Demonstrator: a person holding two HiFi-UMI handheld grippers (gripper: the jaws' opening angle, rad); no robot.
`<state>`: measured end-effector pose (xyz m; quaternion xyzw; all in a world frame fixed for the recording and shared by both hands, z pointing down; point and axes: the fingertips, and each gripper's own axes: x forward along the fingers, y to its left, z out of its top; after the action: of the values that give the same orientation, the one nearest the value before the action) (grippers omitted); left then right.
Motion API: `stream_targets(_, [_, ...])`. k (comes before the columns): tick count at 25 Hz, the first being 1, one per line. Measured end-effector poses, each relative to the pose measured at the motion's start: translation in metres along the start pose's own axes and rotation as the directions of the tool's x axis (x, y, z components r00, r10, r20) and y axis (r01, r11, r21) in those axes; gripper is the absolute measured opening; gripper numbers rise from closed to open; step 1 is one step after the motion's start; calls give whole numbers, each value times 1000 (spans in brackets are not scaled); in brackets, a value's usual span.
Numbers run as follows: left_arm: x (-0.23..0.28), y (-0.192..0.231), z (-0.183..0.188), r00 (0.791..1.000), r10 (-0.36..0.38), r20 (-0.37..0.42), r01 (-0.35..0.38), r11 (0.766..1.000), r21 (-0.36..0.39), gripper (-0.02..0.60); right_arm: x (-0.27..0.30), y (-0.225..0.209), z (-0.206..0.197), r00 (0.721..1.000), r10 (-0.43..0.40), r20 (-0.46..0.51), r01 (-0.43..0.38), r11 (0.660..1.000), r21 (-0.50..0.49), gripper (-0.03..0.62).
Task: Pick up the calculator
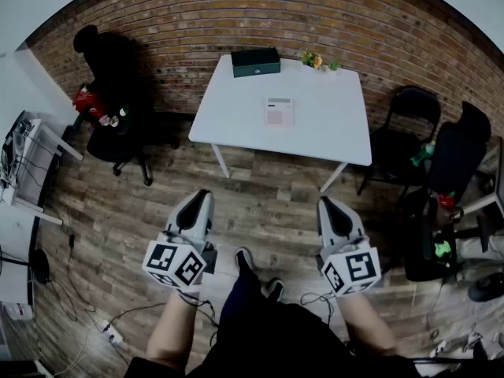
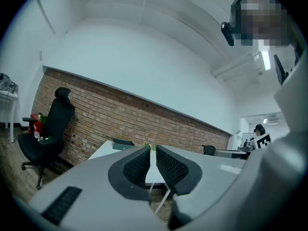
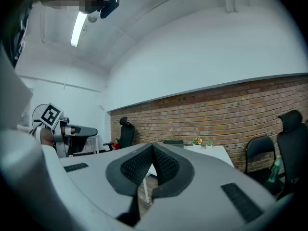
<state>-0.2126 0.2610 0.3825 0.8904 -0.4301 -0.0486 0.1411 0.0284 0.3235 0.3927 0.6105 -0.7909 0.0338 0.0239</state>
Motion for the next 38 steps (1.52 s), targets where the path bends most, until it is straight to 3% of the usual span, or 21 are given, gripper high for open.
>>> stream_targets(10, [-3, -7, 17, 1000, 23, 6, -23, 999, 44, 38, -7, -13, 8, 999, -32, 12, 31, 998, 53, 6])
stream_targets(11, [-3, -9, 21, 999, 38, 12, -39, 998, 54, 52, -9, -17, 9, 999, -41, 13, 40, 997, 59, 25])
stream_targets(13, [-1, -11, 24, 998, 63, 18, -64, 995, 71, 198, -11, -26, 12, 999, -52, 18, 50, 997, 66, 93])
stream_targets(14, [0, -12, 25, 998, 67, 20, -69, 995, 75, 221, -12, -30, 14, 998, -54, 21, 53, 996, 71, 128])
stream_targets(16, [3, -16, 24, 998, 64, 21, -66, 995, 73, 236, -15, -37, 16, 998, -58, 23, 57, 996, 74, 156])
stream_targets(20, [22, -16, 17, 998, 59, -5, -58, 996, 72, 238, -8, -54, 12, 998, -68, 14, 67, 995, 75, 155])
stream_targets(28, [112, 32, 5, 998, 40, -53, -39, 999, 12, 238, 65, -103, 3, 994, -106, -26, 109, 989, 104, 140])
stream_targets(38, [222, 104, 9, 997, -17, -79, 12, 998, -66, 238, 189, -148, 16, 985, -140, -96, 144, 989, 32, 126])
